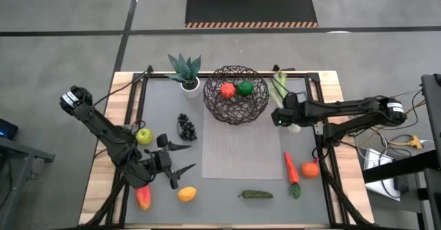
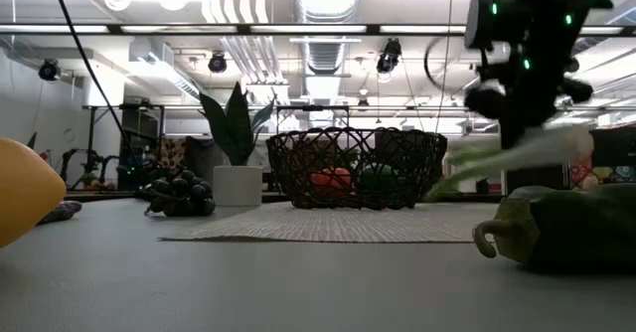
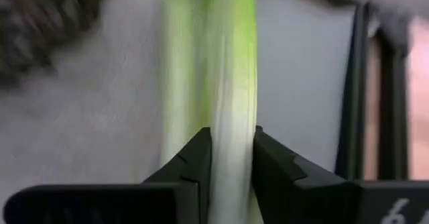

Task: Build produce basket
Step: Put the green celery into the black wire basket

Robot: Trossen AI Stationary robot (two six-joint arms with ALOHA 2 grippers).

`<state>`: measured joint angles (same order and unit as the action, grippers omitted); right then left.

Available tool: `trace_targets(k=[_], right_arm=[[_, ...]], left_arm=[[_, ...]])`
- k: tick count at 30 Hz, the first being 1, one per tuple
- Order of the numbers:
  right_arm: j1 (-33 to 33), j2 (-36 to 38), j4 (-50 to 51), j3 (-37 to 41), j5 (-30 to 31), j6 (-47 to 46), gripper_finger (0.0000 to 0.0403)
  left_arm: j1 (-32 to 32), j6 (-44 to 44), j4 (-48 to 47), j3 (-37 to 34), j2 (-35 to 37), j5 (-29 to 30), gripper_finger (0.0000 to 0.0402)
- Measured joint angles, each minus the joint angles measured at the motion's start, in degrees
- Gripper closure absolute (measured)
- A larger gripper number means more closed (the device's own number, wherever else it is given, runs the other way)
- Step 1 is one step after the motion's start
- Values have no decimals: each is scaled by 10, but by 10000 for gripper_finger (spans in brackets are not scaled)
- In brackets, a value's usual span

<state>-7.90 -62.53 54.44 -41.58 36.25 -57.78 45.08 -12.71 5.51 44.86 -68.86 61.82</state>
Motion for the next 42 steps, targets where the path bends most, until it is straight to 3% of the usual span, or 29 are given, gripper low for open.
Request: trace_targets(k=[12,17,21,26,32,36,42], right_arm=[[0,115,8,-152,88,192,344],[1,149,-22,-200,86,264,344],[1,171,-85,-212,30,319,344],[2,191,-256,-155,-120,382,344],[2,179,-539,-23,-264,402,344],[2,132,-773,65,-305,394,344],[19,19,-1044,130,-307,394,344]], left_arm=[[-1,12,74,0,-24,0,116],[-1,66,154,0,-39,0,116],[-3,116,213,0,-54,0,116],[-16,133,247,0,-81,-3,116],[-36,132,278,1,-115,-5,116],[-51,135,308,1,-133,-5,116],[-85,136,367,0,-159,-6,116]])
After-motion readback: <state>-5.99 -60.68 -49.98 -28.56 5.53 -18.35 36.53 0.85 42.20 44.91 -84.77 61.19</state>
